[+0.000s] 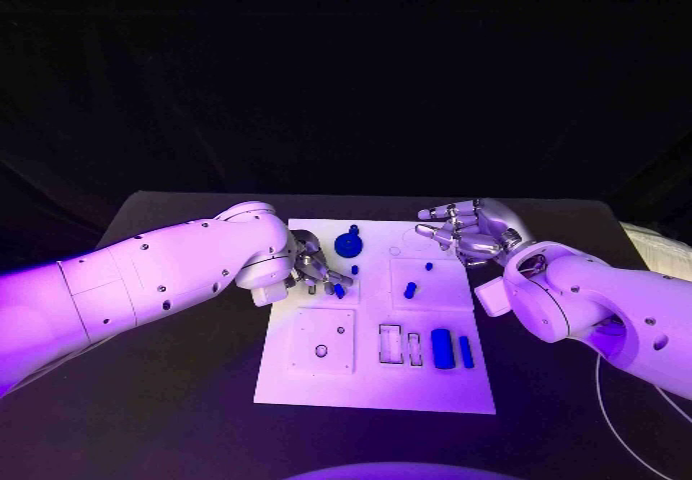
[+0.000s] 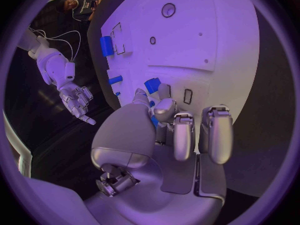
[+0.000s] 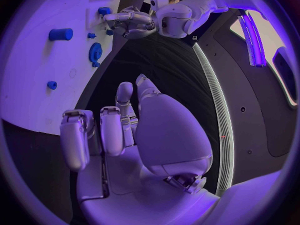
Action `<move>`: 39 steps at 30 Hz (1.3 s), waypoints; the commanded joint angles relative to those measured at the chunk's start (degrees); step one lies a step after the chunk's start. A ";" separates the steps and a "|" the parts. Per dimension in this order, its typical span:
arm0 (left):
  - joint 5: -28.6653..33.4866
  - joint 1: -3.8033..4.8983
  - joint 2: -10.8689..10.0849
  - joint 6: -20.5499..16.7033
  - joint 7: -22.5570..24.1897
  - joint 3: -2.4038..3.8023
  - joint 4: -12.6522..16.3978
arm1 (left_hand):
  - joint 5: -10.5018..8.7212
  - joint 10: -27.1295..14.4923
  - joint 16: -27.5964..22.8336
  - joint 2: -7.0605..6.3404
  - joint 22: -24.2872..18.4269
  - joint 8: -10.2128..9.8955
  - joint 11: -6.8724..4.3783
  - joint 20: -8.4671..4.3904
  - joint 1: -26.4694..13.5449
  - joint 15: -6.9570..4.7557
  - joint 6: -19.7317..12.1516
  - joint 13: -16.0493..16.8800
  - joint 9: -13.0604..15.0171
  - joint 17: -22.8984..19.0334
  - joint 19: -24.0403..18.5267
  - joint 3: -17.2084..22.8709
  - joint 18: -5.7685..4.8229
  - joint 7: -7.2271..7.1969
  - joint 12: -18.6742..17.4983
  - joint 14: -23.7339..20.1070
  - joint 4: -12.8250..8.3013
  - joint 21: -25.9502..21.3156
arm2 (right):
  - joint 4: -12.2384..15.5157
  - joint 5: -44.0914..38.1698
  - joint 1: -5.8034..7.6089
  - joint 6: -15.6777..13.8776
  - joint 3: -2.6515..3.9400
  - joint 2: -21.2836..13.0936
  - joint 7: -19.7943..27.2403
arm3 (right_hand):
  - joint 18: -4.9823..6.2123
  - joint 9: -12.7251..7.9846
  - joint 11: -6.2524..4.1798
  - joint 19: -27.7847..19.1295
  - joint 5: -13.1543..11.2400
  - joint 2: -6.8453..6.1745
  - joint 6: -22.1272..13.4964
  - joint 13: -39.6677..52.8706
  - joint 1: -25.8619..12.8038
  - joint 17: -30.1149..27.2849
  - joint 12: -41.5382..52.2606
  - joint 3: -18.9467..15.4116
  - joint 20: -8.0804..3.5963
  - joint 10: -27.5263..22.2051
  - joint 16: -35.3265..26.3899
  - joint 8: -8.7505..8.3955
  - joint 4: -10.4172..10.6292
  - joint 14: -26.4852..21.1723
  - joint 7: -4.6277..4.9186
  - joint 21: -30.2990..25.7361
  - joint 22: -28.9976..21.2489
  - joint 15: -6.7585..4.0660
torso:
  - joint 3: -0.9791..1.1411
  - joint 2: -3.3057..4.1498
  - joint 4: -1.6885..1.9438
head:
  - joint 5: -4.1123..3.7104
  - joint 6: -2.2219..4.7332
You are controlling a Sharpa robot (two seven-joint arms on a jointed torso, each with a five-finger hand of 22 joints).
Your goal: Assemble the parts on the task board
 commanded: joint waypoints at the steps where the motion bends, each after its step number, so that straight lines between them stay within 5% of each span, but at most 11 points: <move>1: -0.13 -0.01 0.11 0.73 -0.06 0.02 0.14 | -0.01 0.35 0.18 0.13 10.62 0.35 -0.15 -0.23 -0.64 -0.44 0.19 -0.09 0.09 15.07 4.21 -0.33 -0.31 -0.41 0.35 6.02 0.01 0.27 | -0.05 -0.41 -0.13 1.03 0.00 0.08 0.03 | 0.70 -0.03 -0.04 0.04 0.30 0.28 -0.41 -0.05 -0.09 -0.03 -0.16 -0.38 -0.48 -0.17 -0.24 -0.12 -0.09 2.37 0.06 -0.27 5.14 -0.45 | 0.03 0.04 0.06 | -0.03 -0.01; 33: -0.16 -0.03 1.11 2.36 -0.35 0.03 -0.29 | 0.10 1.05 0.18 0.61 10.70 0.81 -0.40 -0.43 1.11 -0.64 0.34 1.03 1.65 15.07 4.23 0.07 -0.33 -0.71 1.46 6.02 -1.11 0.28 | 0.11 -0.41 -0.36 1.44 0.00 0.01 0.13 | 0.70 -0.02 -0.04 0.02 0.31 0.31 -0.38 -0.12 -0.26 -0.03 -0.17 -0.47 -0.48 -0.13 -0.25 -0.10 -0.03 2.38 0.06 -0.30 5.10 -0.45 | -0.01 0.08 0.28 | -0.26 -0.23; 39: -0.16 -0.03 1.14 2.00 -0.36 0.03 -0.32 | 0.19 0.98 0.18 1.78 10.63 0.86 -0.50 -0.54 3.17 -0.75 0.06 1.02 2.58 15.07 4.20 1.52 -0.31 -0.80 1.56 6.02 -2.12 0.21 | 0.15 -0.41 -0.36 1.51 0.00 -0.03 0.19 | 0.70 -0.02 -0.04 0.02 0.31 0.31 -0.38 -0.12 -0.26 -0.03 -0.17 -0.47 -0.48 -0.13 -0.25 -0.10 -0.03 2.38 0.06 -0.30 5.10 -0.45 | -0.02 0.08 0.30 | -0.28 -0.39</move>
